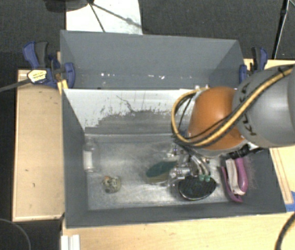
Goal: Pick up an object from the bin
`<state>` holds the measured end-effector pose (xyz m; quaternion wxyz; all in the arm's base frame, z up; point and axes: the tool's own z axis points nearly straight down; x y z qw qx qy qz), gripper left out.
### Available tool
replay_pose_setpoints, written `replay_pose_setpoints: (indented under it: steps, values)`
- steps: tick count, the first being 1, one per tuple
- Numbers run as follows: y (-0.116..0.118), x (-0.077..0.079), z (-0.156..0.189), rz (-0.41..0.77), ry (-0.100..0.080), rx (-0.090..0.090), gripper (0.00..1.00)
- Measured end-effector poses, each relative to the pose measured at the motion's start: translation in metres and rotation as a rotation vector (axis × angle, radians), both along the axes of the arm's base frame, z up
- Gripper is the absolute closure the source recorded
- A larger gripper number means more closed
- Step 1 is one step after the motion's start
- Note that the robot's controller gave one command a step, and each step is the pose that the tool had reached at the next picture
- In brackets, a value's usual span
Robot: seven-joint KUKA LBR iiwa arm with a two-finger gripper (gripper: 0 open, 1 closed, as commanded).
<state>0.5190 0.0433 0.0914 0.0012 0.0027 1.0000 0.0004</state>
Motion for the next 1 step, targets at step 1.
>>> replay_pose_setpoints:
  steps: [1]
  values:
    - [0.0090, 0.0198, 0.1353, 0.075, -0.010, 0.000, 1.00]
